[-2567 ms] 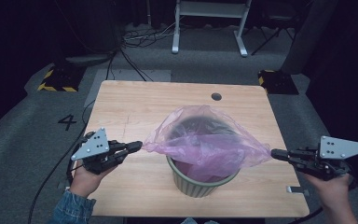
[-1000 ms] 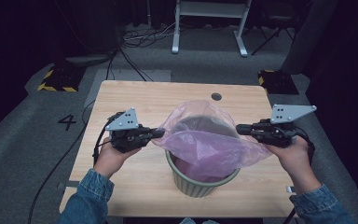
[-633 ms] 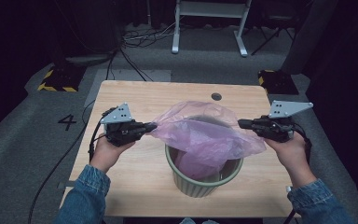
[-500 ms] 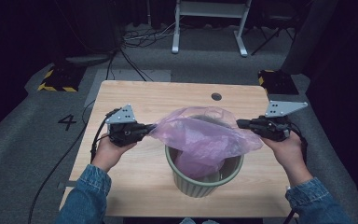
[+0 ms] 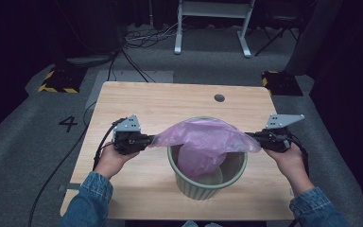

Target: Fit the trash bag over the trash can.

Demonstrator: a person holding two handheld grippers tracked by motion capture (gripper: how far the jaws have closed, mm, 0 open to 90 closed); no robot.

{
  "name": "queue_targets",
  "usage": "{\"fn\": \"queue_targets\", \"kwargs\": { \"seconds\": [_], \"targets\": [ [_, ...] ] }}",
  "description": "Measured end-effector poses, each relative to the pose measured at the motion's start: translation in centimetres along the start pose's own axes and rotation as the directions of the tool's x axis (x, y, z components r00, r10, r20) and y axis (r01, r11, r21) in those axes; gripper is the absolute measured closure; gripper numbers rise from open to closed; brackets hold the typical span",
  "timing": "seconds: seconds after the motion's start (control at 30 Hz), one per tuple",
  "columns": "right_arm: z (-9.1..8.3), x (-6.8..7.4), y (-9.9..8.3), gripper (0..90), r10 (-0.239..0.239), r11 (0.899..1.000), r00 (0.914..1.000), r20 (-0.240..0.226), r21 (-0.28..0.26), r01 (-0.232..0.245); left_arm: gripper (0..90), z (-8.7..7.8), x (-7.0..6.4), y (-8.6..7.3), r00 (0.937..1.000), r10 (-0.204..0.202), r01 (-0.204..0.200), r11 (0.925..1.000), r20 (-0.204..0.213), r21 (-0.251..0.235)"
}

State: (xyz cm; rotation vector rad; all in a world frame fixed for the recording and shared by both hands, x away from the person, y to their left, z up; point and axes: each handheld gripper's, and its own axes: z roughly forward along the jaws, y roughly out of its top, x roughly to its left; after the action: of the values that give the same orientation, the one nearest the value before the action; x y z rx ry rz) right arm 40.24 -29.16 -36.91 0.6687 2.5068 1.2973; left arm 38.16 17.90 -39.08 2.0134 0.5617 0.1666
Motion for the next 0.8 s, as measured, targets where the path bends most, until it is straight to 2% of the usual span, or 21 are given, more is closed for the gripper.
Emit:
{"fn": "queue_targets", "kwargs": {
  "seconds": [0.07, 0.13, 0.17, 0.23, 0.27, 0.3, 0.33, 0.37, 0.43, 0.47, 0.5, 0.53, 0.57, 0.6, 0.63, 0.7, 0.73, 0.8],
  "targets": [
    [-0.1, 0.1, -0.3, 89.9, 0.004, 1.000, 1.0000, -0.004, -0.006, -0.004, 88.8, 0.1, 0.0, -0.2, 1.0000, 0.004, -0.004, 1.0000, 0.003, 0.000],
    [-0.1, 0.2, -0.7, 89.8, 0.007, 1.000, 1.0000, 0.003, -0.009, -0.007, 88.8, 0.3, 0.2, -0.4, 0.9996, -0.026, 0.026, 0.9996, 0.004, -0.012],
    [-0.1, 0.2, -0.7, 89.8, 0.007, 1.000, 1.0000, 0.003, -0.009, -0.007, 88.8, 0.3, 0.2, -0.4, 0.9996, -0.026, 0.026, 0.9996, 0.004, -0.012],
    [0.3, -0.2, -0.5, 89.8, 0.011, 1.000, 0.9992, 0.039, 0.006, -0.011, 88.7, 0.7, 0.5, 0.0, 0.9986, -0.044, 0.044, 0.9987, -0.027, -0.026],
    [0.5, -0.4, -0.4, 89.8, 0.017, 1.000, 0.9988, 0.045, 0.008, -0.018, 88.7, 0.8, 0.5, 0.2, 0.9985, -0.040, 0.038, 0.9985, -0.039, -0.039],
    [0.7, -0.6, -0.3, 89.8, 0.022, 1.000, 0.9984, 0.053, 0.010, -0.022, 88.6, 0.8, 0.5, 0.2, 0.9985, -0.040, 0.038, 0.9985, -0.039, -0.039],
    [0.9, -0.7, -0.1, 89.7, 0.023, 1.000, 0.9981, 0.057, 0.008, -0.024, 88.6, 0.8, 0.3, 0.7, 0.9982, -0.040, 0.037, 0.9968, -0.044, -0.071],
    [0.9, -0.7, -0.1, 89.7, 0.023, 1.000, 0.9981, 0.057, 0.008, -0.024, 88.7, 0.8, 0.3, 0.7, 0.9982, -0.040, 0.037, 0.9968, -0.044, -0.071],
    [1.4, -1.0, 0.3, 89.6, 0.028, 1.000, 0.9976, 0.063, 0.004, -0.028, 88.7, 1.1, 0.3, 1.1, 0.9977, -0.034, 0.030, 0.9979, -0.058, -0.057],
    [2.1, -1.0, 0.7, 89.7, 0.031, 0.999, 0.9982, 0.051, 0.007, -0.031, 88.8, 1.5, 0.3, 1.1, 0.9972, -0.031, 0.029, 0.9992, -0.067, -0.027],
    [2.1, -1.0, 0.7, 89.7, 0.031, 0.999, 0.9982, 0.051, 0.007, -0.031, 88.8, 1.9, 0.3, 0.9, 0.9963, -0.022, 0.023, 0.9996, -0.083, 0.014],
    [3.1, -1.0, 0.9, 89.7, 0.027, 0.999, 0.9989, 0.038, 0.022, -0.028, 88.9, 2.7, 0.3, 0.2, 0.9971, -0.020, 0.025, 0.9974, -0.073, 0.068],
    [3.5, -0.8, 1.0, 89.7, 0.024, 0.999, 0.9992, 0.030, 0.030, -0.025, 88.9, 2.9, 0.3, -0.2, 0.9980, -0.031, 0.035, 0.9965, -0.055, 0.076],
    [3.5, -0.8, 1.0, 89.7, 0.024, 0.999, 0.9992, 0.030, 0.030, -0.025, 88.8, 2.9, 0.3, -0.2, 0.9980, -0.031, 0.035, 0.9965, -0.055, 0.076],
    [4.1, -0.6, 0.9, 89.7, 0.013, 0.999, 0.9998, 0.013, 0.050, -0.013, 88.9, 3.0, 0.2, -1.0, 0.9989, -0.037, 0.039, 0.9961, -0.028, 0.079],
    [4.2, -0.4, 0.6, 89.8, 0.010, 0.998, 0.9999, 0.006, 0.060, -0.010, 88.9, 3.0, 0.1, -1.4, 0.9990, -0.040, 0.042, 0.9957, -0.019, 0.083],
    [4.1, -0.4, -0.2, 89.9, 0.021, 0.997, 0.9997, -0.010, 0.079, -0.021, 88.9, 2.9, 0.0, -2.0, 0.9991, -0.042, 0.042, 0.9949, -0.004, 0.092],
    [3.9, -0.4, -0.8, 89.9, 0.027, 0.996, 0.9996, -0.013, 0.089, -0.025, 88.9, 2.9, 0.0, -2.4, 0.9991, -0.042, 0.042, 0.9944, 0.000, 0.098]
  ]
}}
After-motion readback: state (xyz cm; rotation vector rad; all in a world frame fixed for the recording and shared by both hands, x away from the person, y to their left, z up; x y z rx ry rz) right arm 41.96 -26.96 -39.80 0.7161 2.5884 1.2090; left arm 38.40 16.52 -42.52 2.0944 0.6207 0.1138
